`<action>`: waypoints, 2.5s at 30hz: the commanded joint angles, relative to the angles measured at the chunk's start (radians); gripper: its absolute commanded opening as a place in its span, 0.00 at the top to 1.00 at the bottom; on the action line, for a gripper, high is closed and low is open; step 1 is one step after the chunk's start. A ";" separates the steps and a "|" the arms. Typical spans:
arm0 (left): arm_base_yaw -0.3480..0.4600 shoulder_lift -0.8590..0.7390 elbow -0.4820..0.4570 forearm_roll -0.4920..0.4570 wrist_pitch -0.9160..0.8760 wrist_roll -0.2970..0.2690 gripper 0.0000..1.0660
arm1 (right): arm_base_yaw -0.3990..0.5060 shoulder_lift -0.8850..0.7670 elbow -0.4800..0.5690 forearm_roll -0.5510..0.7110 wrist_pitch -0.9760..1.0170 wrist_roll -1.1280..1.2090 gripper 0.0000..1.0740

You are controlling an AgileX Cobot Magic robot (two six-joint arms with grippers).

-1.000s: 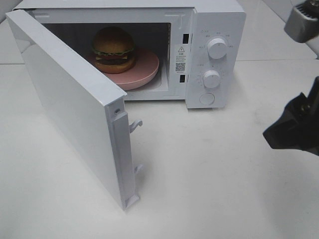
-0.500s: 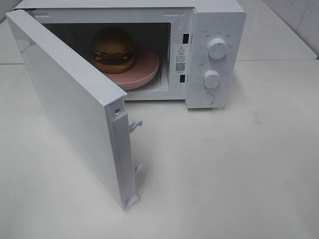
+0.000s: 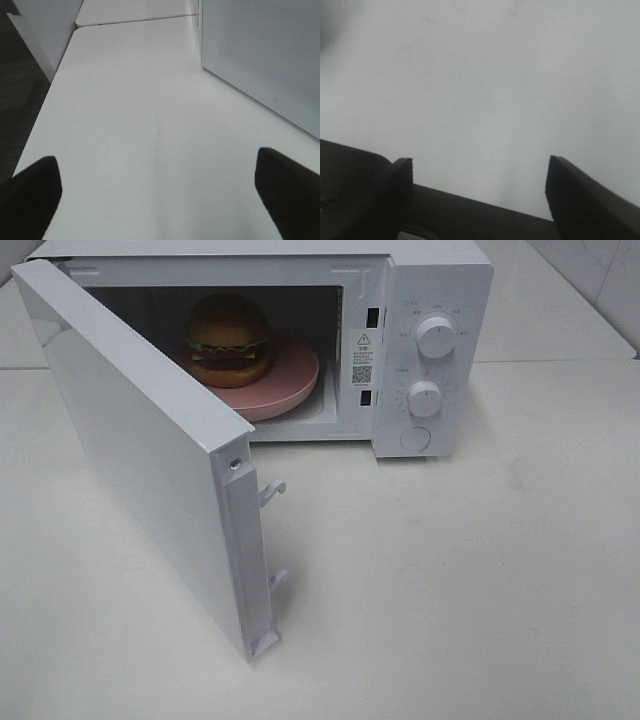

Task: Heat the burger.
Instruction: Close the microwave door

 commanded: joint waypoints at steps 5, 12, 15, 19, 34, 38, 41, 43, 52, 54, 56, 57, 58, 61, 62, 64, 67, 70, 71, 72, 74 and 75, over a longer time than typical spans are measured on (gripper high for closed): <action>-0.004 -0.015 0.002 -0.002 -0.009 -0.001 0.08 | -0.090 -0.151 0.060 0.007 0.003 -0.008 0.32; -0.004 -0.015 0.002 -0.002 -0.009 -0.001 0.08 | -0.165 -0.283 0.091 0.014 -0.025 -0.008 0.32; -0.004 -0.015 0.002 -0.002 -0.009 -0.001 0.08 | -0.181 -0.340 0.098 0.033 -0.054 -0.014 0.32; -0.004 -0.015 0.002 -0.002 -0.009 -0.001 0.08 | -0.216 -0.428 0.132 0.066 -0.123 -0.048 0.32; -0.004 -0.015 0.002 -0.003 -0.009 -0.001 0.08 | -0.225 -0.445 0.133 0.109 -0.121 -0.105 0.32; -0.004 -0.015 0.002 -0.003 -0.009 -0.001 0.08 | -0.225 -0.445 0.133 0.109 -0.121 -0.105 0.32; -0.004 -0.015 0.002 -0.003 -0.009 -0.001 0.08 | -0.225 -0.445 0.133 0.109 -0.121 -0.105 0.32; -0.004 -0.015 0.002 -0.003 -0.009 -0.001 0.08 | -0.225 -0.445 0.133 0.109 -0.121 -0.105 0.32; -0.004 -0.015 0.002 -0.003 -0.009 -0.001 0.08 | -0.225 -0.445 0.133 0.109 -0.121 -0.105 0.32; -0.004 -0.015 0.002 -0.003 -0.009 -0.001 0.08 | -0.225 -0.445 0.133 0.109 -0.121 -0.105 0.32; -0.004 -0.015 0.002 -0.003 -0.009 -0.001 0.08 | -0.225 -0.445 0.133 0.109 -0.121 -0.105 0.32; -0.004 -0.015 0.002 -0.003 -0.009 -0.001 0.08 | -0.225 -0.445 0.133 0.109 -0.121 -0.105 0.32; -0.004 -0.015 0.002 -0.003 -0.009 -0.001 0.08 | -0.225 -0.445 0.133 0.109 -0.121 -0.105 0.32; -0.004 -0.015 0.002 -0.003 -0.009 -0.001 0.08 | -0.225 -0.445 0.133 0.109 -0.121 -0.105 0.32; -0.004 -0.015 0.002 -0.003 -0.009 -0.001 0.08 | -0.225 -0.445 0.133 0.109 -0.121 -0.105 0.33; -0.004 -0.015 0.002 -0.003 -0.009 -0.001 0.08 | -0.225 -0.445 0.133 0.109 -0.121 -0.105 0.33; -0.004 -0.015 0.002 -0.003 -0.009 -0.001 0.08 | -0.225 -0.445 0.133 0.109 -0.121 -0.105 0.33; -0.004 -0.015 0.002 -0.003 -0.009 -0.001 0.08 | -0.225 -0.445 0.133 0.109 -0.121 -0.105 0.33; -0.004 -0.015 0.002 -0.003 -0.009 -0.001 0.08 | -0.225 -0.445 0.133 0.109 -0.121 -0.105 0.33; -0.004 -0.015 0.002 -0.003 -0.009 -0.001 0.08 | -0.225 -0.445 0.133 0.109 -0.121 -0.105 0.33; -0.004 -0.015 0.002 -0.006 -0.009 -0.002 0.08 | -0.225 -0.445 0.133 0.109 -0.121 -0.105 0.33; -0.004 -0.015 0.002 -0.020 -0.009 -0.002 0.08 | -0.225 -0.445 0.133 0.109 -0.121 -0.105 0.33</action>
